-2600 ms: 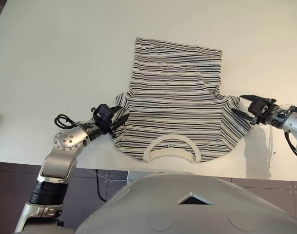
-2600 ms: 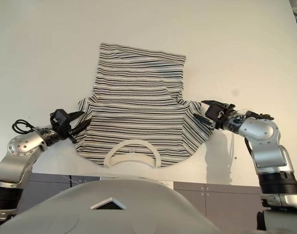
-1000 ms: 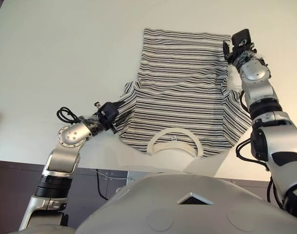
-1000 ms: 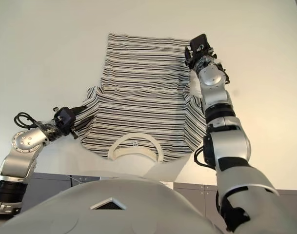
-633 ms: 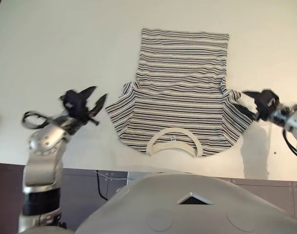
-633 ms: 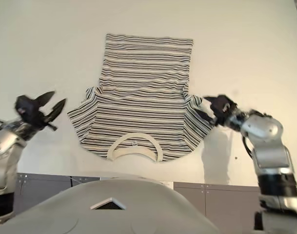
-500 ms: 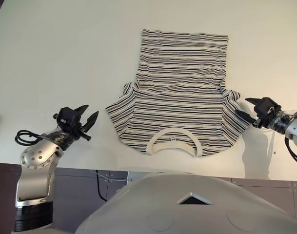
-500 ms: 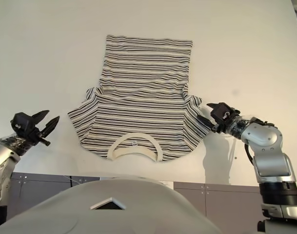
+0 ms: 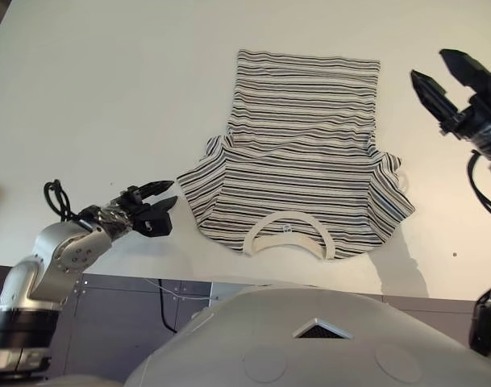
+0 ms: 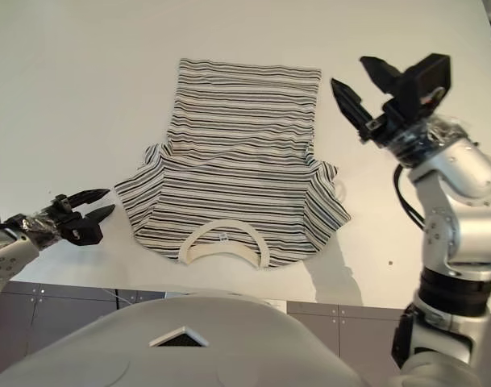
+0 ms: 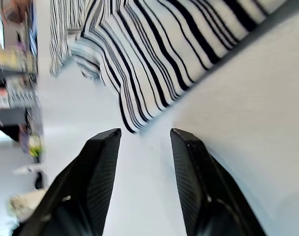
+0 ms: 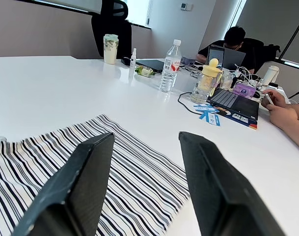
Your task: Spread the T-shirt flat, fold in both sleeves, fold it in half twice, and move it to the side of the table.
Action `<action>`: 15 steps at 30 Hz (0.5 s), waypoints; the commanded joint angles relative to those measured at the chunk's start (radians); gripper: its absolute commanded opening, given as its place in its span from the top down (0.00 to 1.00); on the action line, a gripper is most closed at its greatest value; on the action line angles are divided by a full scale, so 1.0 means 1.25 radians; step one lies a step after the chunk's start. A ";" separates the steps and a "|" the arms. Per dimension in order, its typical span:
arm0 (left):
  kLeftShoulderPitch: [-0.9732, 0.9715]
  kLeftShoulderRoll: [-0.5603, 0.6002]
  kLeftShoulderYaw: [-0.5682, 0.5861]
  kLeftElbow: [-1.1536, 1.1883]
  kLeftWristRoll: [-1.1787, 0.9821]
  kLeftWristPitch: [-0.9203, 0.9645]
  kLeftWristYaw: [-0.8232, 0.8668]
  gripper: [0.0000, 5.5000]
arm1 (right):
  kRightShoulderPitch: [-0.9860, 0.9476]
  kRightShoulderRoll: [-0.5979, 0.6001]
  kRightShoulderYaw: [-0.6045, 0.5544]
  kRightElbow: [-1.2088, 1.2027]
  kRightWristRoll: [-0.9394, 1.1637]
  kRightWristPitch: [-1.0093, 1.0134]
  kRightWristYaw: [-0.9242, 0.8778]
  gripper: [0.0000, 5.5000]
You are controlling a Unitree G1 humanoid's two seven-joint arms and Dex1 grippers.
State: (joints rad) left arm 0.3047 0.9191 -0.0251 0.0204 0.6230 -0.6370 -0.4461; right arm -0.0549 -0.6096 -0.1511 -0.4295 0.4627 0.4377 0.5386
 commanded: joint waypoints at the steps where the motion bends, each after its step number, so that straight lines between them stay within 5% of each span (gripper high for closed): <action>1: -0.076 0.014 -0.085 0.097 0.104 -0.033 0.029 0.66 | -0.063 0.010 0.014 0.036 -0.030 -0.006 -0.010 0.56; 7: -0.070 0.047 -0.123 0.117 0.115 -0.073 0.080 0.66 | -0.077 0.024 0.011 0.070 -0.047 -0.018 -0.018 0.56; 15: -0.069 0.036 -0.157 0.126 0.127 -0.050 0.120 0.93 | -0.074 0.062 0.035 0.113 -0.097 -0.047 -0.039 0.55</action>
State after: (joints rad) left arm 0.1950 0.9810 -0.1706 0.1457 0.7244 -0.7181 -0.2776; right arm -0.1405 -0.5488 -0.1219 -0.3087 0.3566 0.3935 0.4962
